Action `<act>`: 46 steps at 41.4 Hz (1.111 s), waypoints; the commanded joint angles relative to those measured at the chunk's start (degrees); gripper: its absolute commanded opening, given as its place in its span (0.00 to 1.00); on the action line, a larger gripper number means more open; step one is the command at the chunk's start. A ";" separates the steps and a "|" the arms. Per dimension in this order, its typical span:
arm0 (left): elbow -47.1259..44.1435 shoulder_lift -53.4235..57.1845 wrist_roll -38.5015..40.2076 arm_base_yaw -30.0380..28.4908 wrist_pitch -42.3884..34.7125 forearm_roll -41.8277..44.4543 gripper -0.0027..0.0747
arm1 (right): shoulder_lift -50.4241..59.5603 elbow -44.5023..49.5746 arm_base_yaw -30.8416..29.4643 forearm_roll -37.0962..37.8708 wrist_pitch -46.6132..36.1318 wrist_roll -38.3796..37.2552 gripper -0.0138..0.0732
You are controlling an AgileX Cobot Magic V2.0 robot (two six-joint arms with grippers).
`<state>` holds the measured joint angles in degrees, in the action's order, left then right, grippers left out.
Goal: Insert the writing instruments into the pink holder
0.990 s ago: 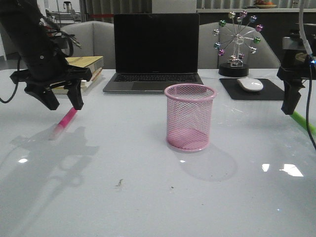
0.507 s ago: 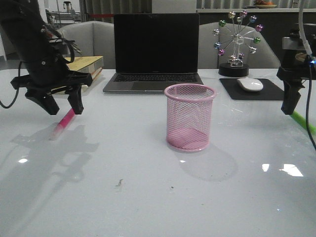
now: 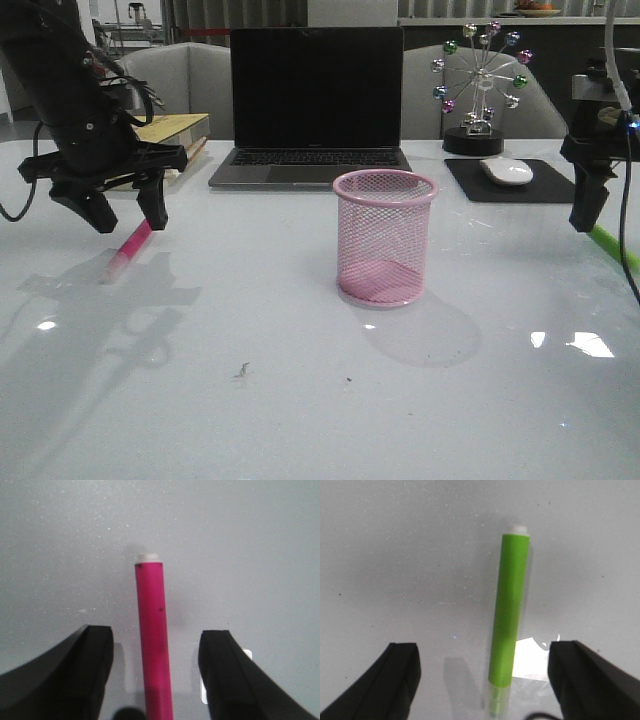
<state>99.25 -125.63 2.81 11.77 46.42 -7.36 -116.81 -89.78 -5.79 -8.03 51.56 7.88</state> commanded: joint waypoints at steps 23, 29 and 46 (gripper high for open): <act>1.90 3.55 0.41 0.65 -1.80 2.65 0.61 | 3.33 -1.84 -0.41 -0.59 -1.35 0.76 0.88; 1.90 3.55 0.33 1.17 -1.52 4.79 0.61 | 3.33 -1.84 -0.41 -0.59 -1.35 0.76 0.88; 1.90 3.55 0.33 1.71 -1.43 3.97 0.61 | 3.33 -1.84 -0.41 -0.65 -0.98 0.76 0.88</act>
<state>99.25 -125.63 2.81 13.24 46.42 -2.07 -116.81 -89.78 -5.79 -8.17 51.56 7.90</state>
